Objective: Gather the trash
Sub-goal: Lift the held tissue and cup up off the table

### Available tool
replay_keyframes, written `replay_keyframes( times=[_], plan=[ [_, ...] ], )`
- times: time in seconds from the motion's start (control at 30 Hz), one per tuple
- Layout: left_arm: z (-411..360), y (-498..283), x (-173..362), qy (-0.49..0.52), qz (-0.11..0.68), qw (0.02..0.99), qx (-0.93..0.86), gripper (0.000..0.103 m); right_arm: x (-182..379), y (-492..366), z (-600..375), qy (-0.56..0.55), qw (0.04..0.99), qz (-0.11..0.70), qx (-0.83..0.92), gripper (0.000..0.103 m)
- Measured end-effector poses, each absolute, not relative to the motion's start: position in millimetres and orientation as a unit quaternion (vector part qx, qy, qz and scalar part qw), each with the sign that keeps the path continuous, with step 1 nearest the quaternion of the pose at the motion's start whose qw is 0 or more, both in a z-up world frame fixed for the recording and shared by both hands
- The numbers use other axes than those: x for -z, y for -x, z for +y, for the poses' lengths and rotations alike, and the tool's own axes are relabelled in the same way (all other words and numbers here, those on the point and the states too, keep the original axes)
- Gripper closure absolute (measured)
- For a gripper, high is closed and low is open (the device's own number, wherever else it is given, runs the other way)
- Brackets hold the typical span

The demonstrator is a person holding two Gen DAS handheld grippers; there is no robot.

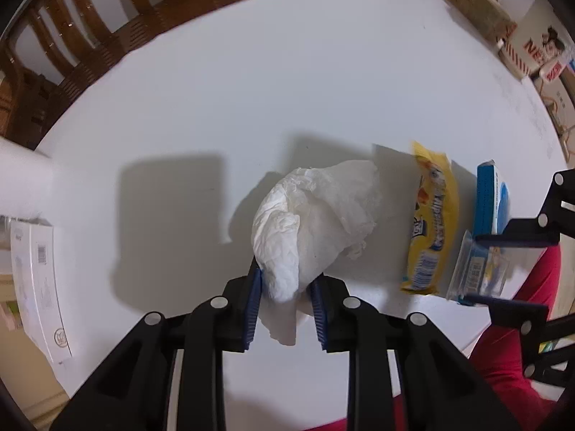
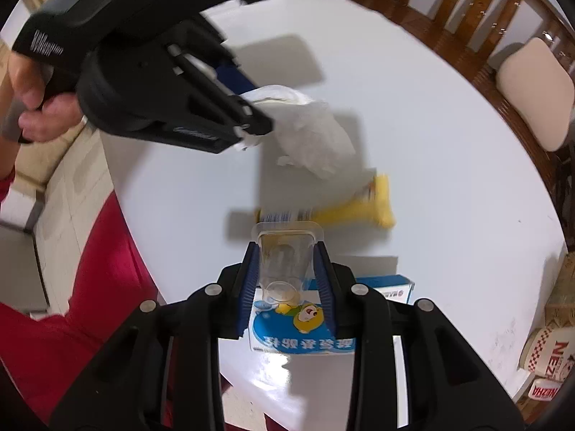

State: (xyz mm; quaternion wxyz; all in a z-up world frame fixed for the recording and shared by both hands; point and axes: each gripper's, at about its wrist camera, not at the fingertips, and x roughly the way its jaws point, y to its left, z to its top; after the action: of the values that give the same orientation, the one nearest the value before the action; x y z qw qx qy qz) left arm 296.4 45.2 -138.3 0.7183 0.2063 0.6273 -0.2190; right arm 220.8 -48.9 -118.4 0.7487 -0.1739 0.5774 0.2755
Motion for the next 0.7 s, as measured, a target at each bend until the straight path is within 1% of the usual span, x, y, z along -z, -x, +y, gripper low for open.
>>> replay_keyframes(
  times=[0.2,0.33,0.47,0.7],
  plan=[
    [42,-286,119,-0.199,0.622,0.727,0.213,0.078,101,-225,-63,0.138,0.771,0.564,-0.259,0.072],
    [44,-277,110,-0.19,0.622,0.73,0.21,0.078,91,-226,-68,0.131,0.784,0.555,-0.246,0.072],
    [47,-286,105,-0.188,0.619,0.734,0.206,0.078,77,-223,-68,0.133,0.797,0.54,-0.237,0.072],
    [50,-277,79,-0.176,0.606,0.749,0.202,0.078,48,-213,-82,0.131,0.824,0.507,-0.216,0.072]
  ],
)
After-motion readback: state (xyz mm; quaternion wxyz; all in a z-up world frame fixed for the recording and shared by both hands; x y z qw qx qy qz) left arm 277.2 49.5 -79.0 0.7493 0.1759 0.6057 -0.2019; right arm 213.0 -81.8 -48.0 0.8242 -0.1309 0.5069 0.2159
